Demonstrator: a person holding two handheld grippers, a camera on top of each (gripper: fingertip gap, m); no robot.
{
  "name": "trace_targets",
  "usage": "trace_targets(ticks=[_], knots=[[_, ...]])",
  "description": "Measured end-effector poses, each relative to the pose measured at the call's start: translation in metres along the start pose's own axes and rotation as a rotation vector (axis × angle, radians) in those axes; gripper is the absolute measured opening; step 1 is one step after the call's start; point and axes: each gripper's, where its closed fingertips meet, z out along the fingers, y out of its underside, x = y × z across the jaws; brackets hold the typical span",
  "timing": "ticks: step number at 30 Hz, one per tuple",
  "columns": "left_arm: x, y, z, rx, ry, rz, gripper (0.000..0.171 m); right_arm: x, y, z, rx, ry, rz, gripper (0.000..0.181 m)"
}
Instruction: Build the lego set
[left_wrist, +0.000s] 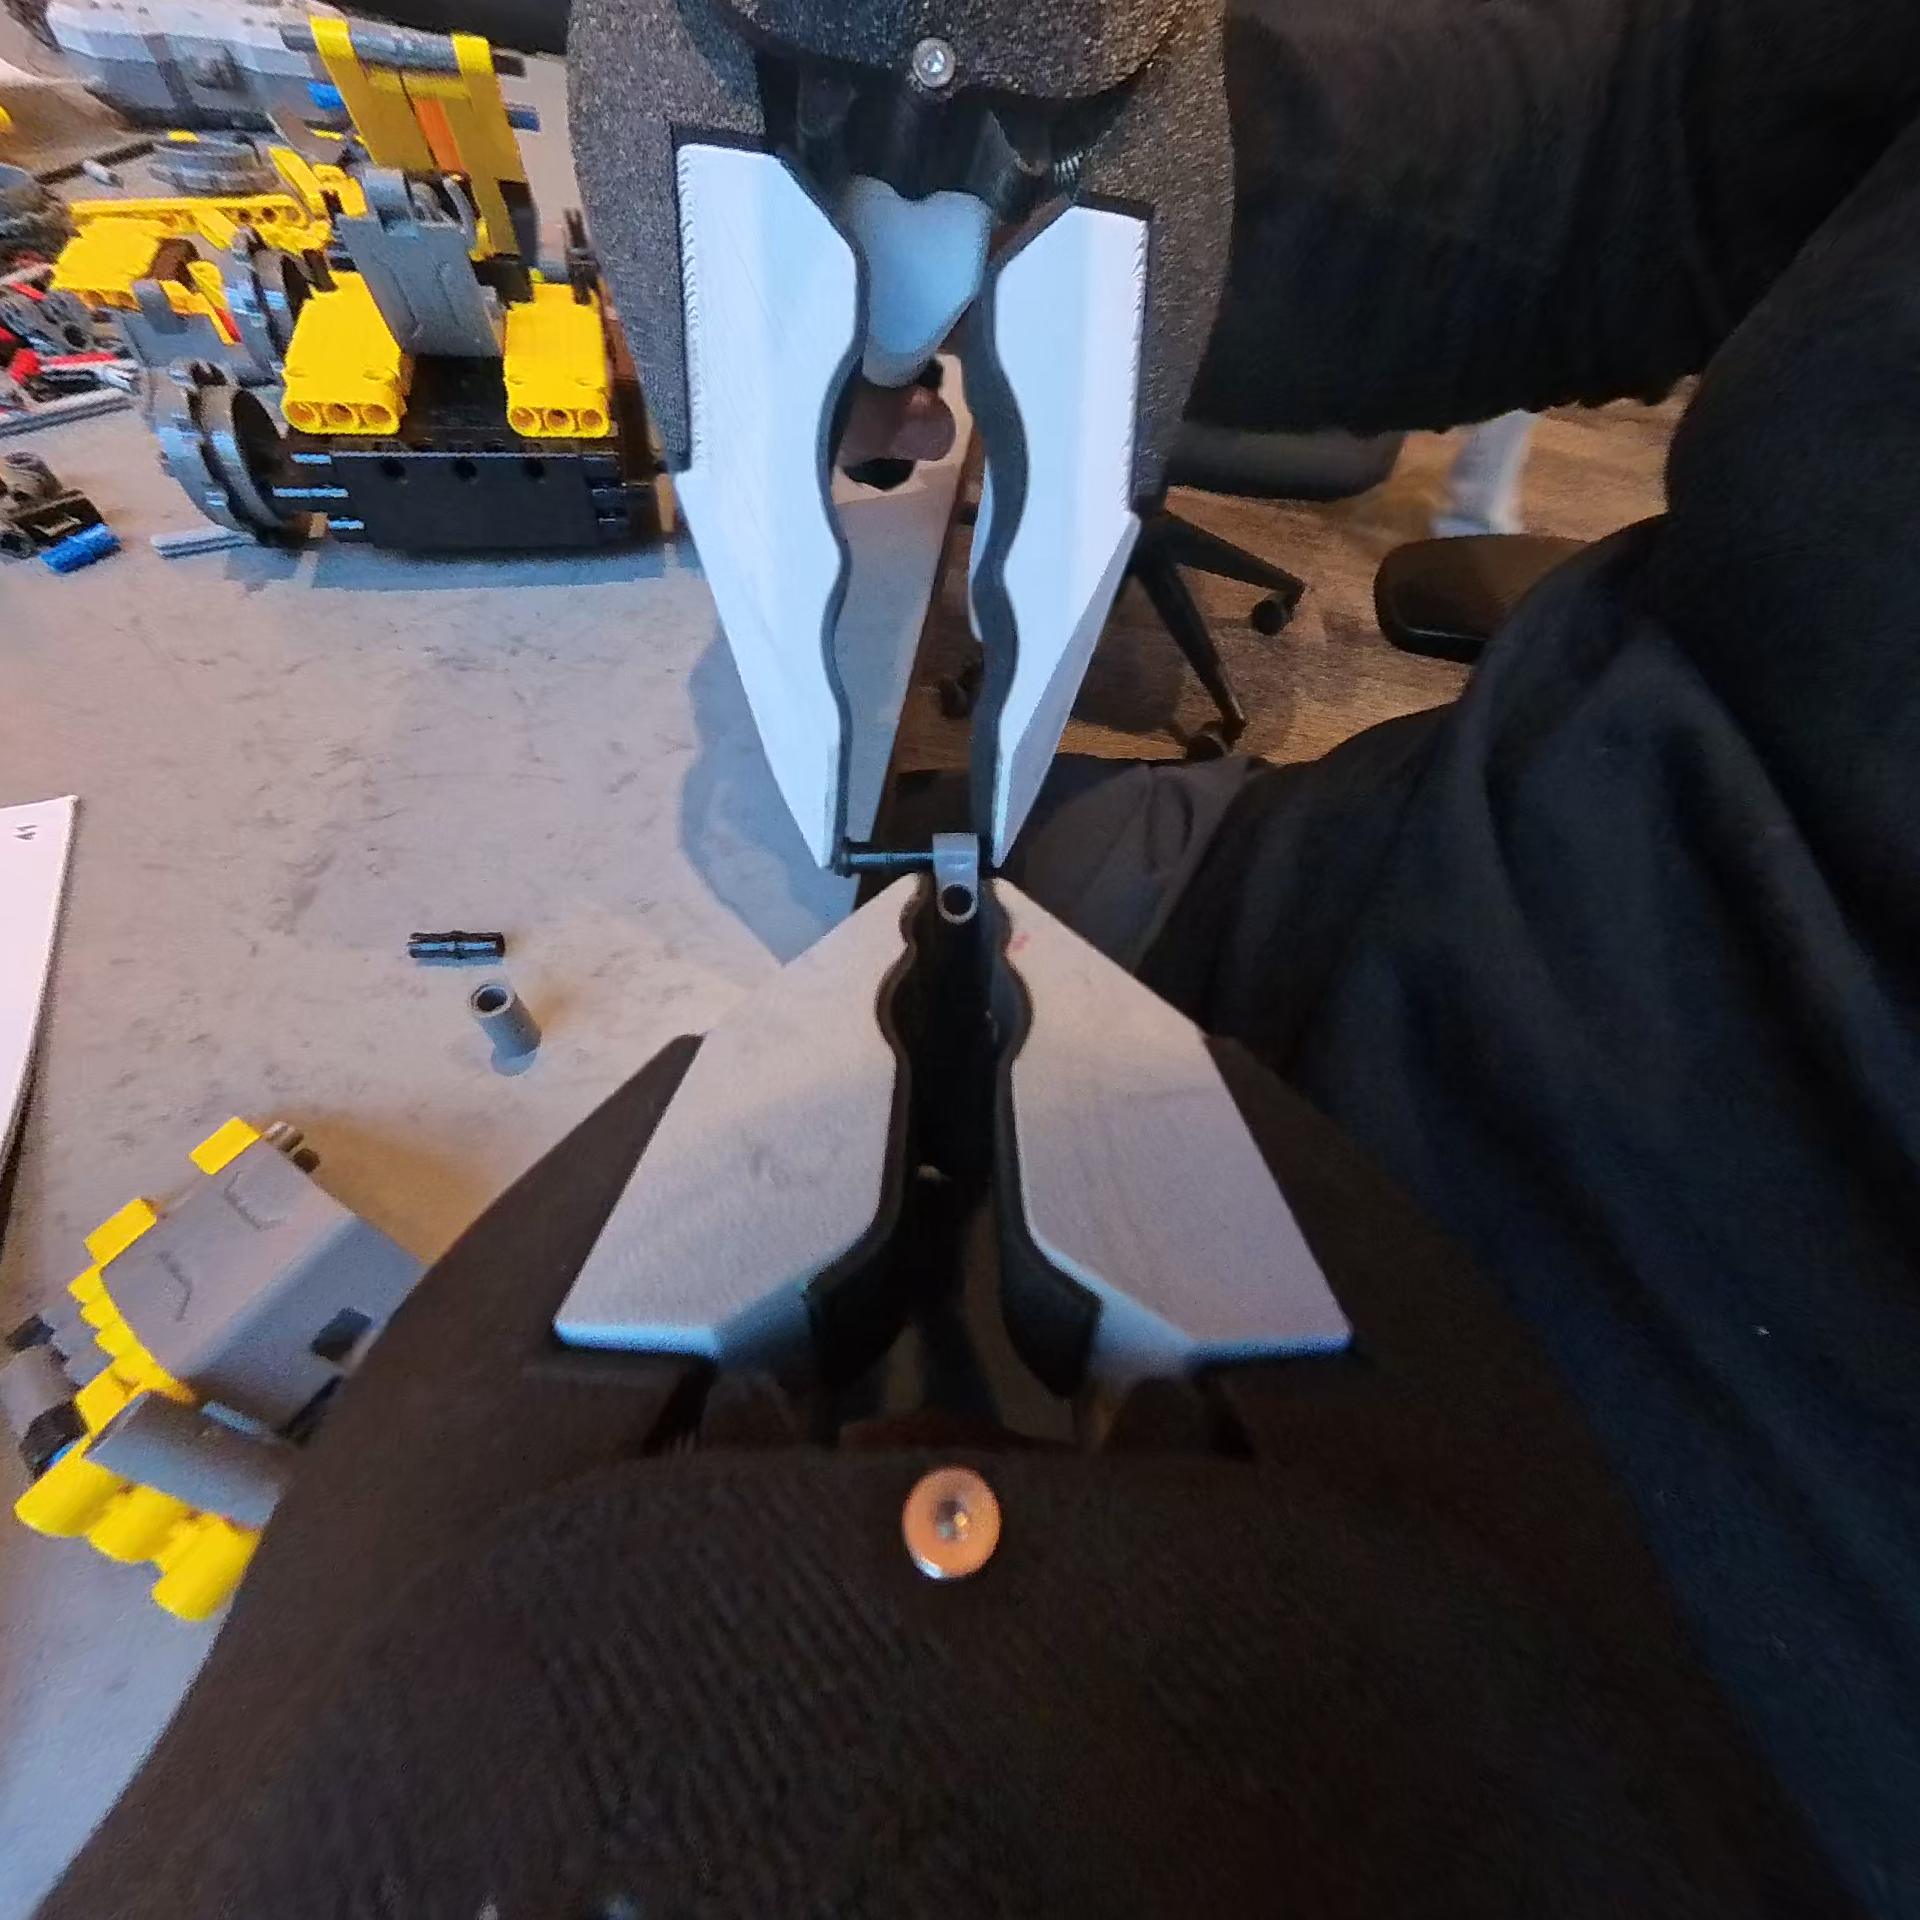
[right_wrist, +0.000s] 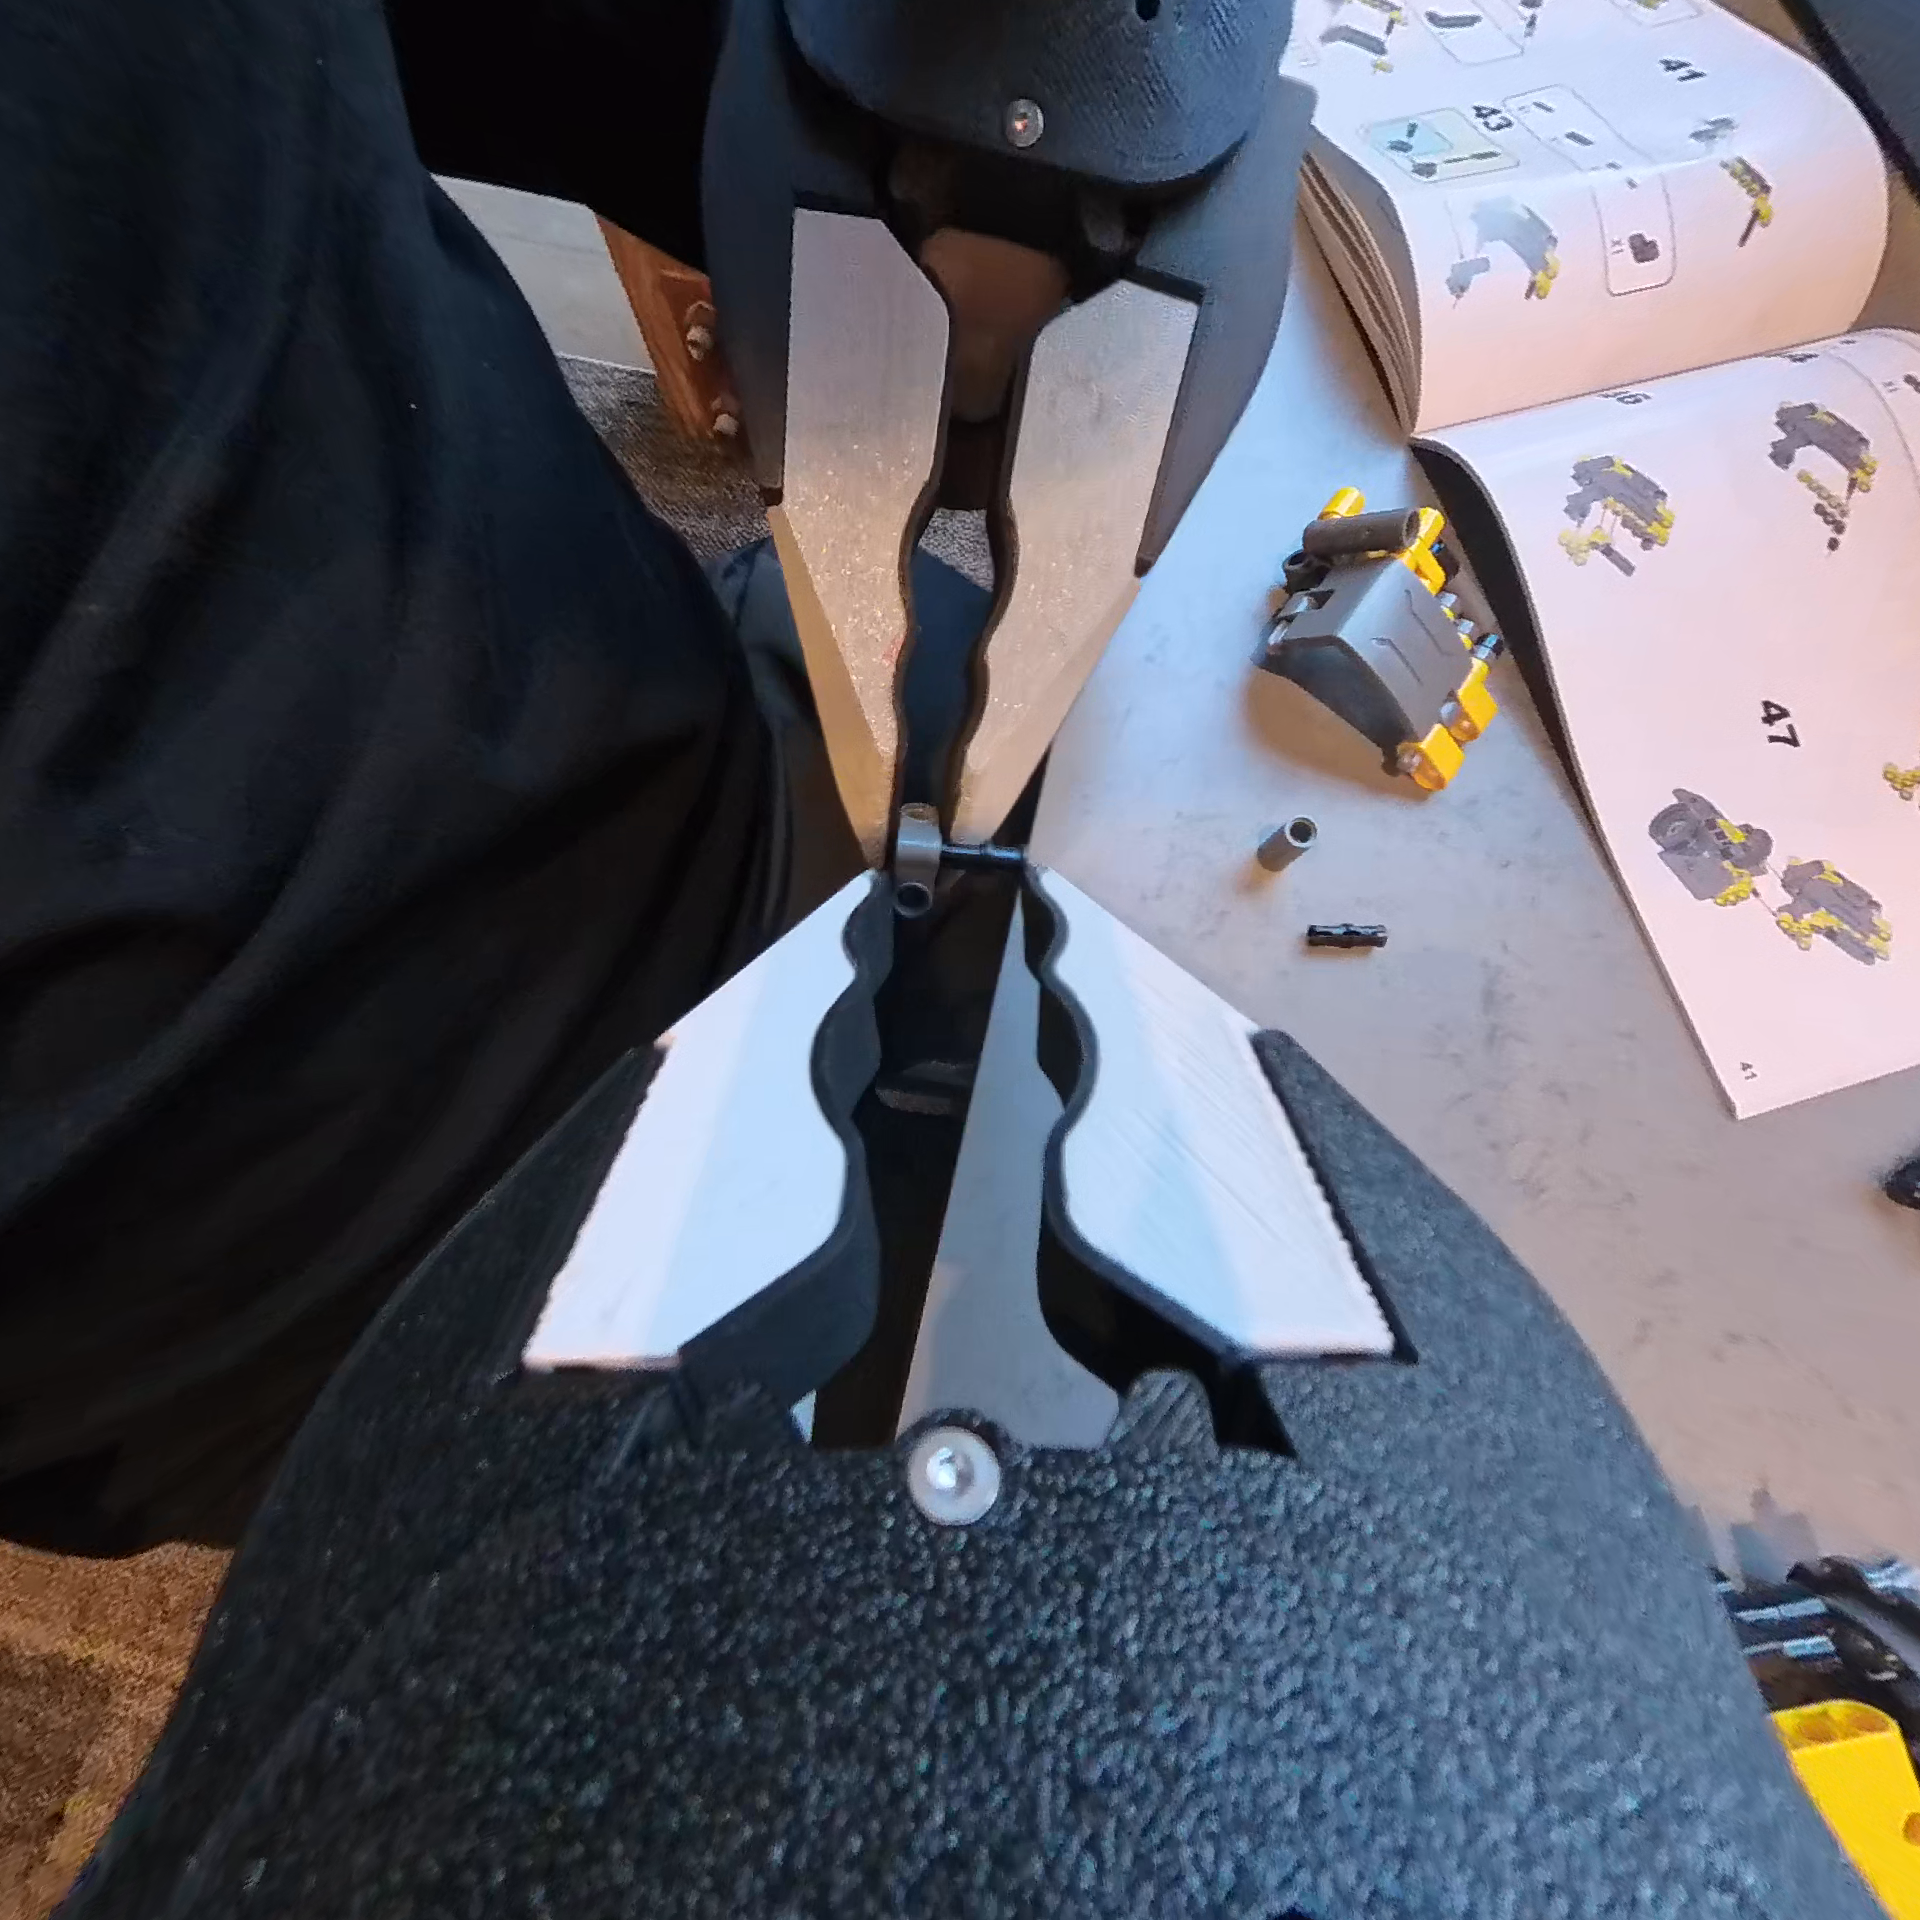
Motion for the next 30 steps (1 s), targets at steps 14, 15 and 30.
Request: trace_targets(ticks=[14, 15, 30], knots=[[0.007, 0.009, 0.002, -0.060, 0.058, -0.009, 0.007, -0.007, 0.002, 0.005, 0.012, 0.032, -0.042, 0.022], [0.007, 0.009, 0.003, -0.064, 0.054, -0.003, 0.007, -0.007, 0.003, 0.005, 0.017, 0.029, -0.032, 0.022], [0.005, 0.017, 0.004, -0.119, 0.044, 0.027, 0.006, -0.010, 0.006, 0.011, 0.036, -0.036, 0.043, 0.016]])
